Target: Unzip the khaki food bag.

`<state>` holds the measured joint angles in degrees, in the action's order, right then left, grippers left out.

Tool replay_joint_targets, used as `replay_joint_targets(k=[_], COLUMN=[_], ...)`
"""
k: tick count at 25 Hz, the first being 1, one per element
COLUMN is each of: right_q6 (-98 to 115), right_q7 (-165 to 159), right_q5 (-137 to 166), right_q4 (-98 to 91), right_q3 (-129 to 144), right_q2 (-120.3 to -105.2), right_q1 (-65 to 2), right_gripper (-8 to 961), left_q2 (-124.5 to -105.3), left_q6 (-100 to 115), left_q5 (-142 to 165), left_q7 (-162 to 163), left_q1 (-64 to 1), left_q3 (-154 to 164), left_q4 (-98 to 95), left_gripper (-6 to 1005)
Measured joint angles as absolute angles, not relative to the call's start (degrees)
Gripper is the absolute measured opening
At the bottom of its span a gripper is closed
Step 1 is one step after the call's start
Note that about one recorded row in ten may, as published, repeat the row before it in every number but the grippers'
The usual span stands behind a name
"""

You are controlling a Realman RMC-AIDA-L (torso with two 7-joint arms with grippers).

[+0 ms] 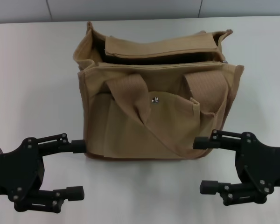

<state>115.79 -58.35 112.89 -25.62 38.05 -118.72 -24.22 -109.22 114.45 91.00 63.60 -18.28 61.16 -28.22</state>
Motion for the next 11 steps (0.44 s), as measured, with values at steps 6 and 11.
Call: replay_joint_targets(k=[6, 11], right_q6=[115.3, 115.1], right_q7=[-58.3, -58.2], right_q5=[113.1, 113.4], right_q4=[-25.6, -25.5], right_q3=[38.1, 38.1], right_q2=[-118.91, -118.92], right_q1=[-24.6, -24.7], right_gripper=[798, 798], left_q2=[-109.35, -109.48], left_q6=[114.6, 114.6], left_q5=[91.0, 91.0], left_q7=[63.6, 63.7], left_q1=[-18.3, -18.5], left_q3=[61.6, 61.7], left_q4=[-28.3, -28.3], left_gripper=[855, 855])
